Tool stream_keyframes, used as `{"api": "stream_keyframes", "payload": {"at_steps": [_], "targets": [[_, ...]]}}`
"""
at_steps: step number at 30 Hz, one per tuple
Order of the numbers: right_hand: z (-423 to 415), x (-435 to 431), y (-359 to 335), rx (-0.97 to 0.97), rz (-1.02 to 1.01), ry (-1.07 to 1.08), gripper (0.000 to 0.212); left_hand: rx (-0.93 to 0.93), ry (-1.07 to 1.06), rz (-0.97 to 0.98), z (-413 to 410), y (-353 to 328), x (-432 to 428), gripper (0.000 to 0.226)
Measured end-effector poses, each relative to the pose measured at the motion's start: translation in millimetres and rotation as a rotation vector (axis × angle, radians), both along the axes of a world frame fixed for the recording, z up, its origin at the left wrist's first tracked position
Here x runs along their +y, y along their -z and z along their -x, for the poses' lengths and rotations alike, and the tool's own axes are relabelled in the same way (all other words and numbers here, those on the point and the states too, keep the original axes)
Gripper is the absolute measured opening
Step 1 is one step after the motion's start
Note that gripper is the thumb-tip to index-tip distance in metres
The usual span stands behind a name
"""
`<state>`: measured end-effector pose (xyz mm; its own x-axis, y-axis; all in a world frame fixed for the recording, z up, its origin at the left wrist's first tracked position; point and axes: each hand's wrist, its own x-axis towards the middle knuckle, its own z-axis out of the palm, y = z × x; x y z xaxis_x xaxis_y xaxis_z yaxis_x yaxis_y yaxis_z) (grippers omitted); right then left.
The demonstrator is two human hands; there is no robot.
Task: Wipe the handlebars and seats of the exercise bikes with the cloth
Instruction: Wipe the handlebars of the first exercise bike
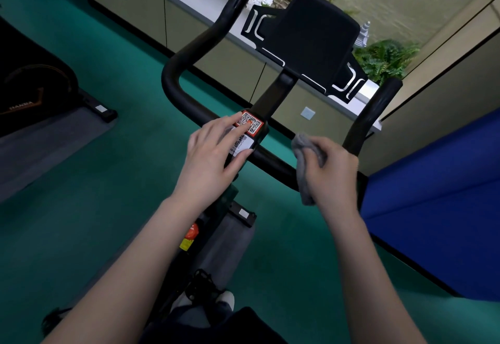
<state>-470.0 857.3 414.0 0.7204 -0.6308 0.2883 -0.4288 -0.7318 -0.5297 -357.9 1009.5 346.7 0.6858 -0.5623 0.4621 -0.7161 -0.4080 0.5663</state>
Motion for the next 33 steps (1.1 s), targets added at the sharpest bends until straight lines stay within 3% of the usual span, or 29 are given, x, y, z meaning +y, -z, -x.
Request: {"api": "stream_keyframes", "payload": {"at_steps": [2, 8, 12, 14, 17, 21, 28, 33], "targets": [[-11.5, 21.3, 9.6, -0.122, 0.042, -0.058, 0.019, 0.0, -0.004, -0.008, 0.5, -0.5, 0.3, 0.048], [11.1, 29.9, 32.9, -0.171, 0.256, -0.016, 0.018, -0.019, -0.004, -0.03, -0.4, -1.2, 1.5, 0.047], [40.8, 34.5, 40.0, -0.35, 0.185, 0.075, 0.018, -0.012, -0.013, -0.024, 2.0, -0.9, 0.8, 0.047], [51.0, 56.2, 50.6, -0.433, 0.025, 0.072, 0.019, -0.011, -0.014, -0.038, 2.3, -0.8, 1.0, 0.047], [54.0, 90.3, 73.8, -0.446, -0.396, 0.143, 0.029, -0.008, -0.01, -0.053, 1.8, -0.7, 1.6, 0.049], [28.5, 93.2, 94.6, -0.487, -0.882, 0.302, 0.014, -0.023, -0.014, -0.067, 1.0, -0.6, 2.2, 0.049], [-26.2, 90.5, 85.0, -0.78, -1.339, 0.309, 0.017, -0.036, -0.028, -0.065, 2.0, -0.1, 1.2, 0.046], [-30.1, 94.8, 81.6, -0.82, -1.46, 0.275, 0.016, -0.039, -0.026, -0.085, 2.1, -0.7, 0.8, 0.045]]}}
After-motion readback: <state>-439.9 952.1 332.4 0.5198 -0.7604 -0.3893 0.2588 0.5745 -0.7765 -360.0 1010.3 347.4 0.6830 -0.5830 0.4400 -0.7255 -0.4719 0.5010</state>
